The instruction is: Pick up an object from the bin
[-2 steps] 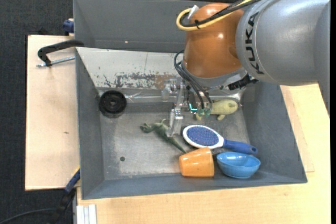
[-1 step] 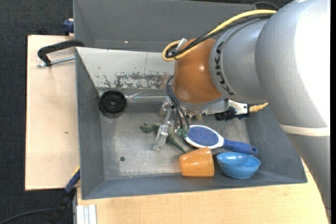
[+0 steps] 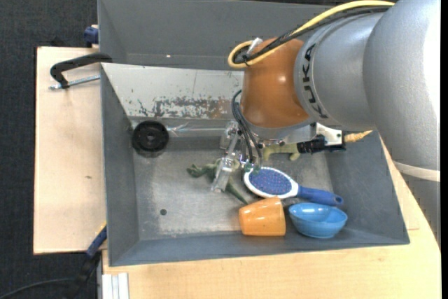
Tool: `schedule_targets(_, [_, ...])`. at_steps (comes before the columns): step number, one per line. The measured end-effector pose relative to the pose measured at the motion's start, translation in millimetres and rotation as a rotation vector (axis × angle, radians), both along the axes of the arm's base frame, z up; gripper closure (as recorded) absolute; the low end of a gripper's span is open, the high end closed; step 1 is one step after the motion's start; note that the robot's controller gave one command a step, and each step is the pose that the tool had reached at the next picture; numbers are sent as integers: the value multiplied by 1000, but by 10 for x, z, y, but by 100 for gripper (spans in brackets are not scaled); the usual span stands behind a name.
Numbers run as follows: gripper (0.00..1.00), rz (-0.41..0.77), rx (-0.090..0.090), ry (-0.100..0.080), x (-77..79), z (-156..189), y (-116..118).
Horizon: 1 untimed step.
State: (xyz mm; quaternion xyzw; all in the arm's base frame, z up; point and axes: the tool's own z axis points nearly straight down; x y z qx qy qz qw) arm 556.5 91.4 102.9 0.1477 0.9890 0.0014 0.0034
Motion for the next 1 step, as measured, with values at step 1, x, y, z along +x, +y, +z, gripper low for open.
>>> schedule_targets(1, [0,-248,1,3,48,-22,-22])
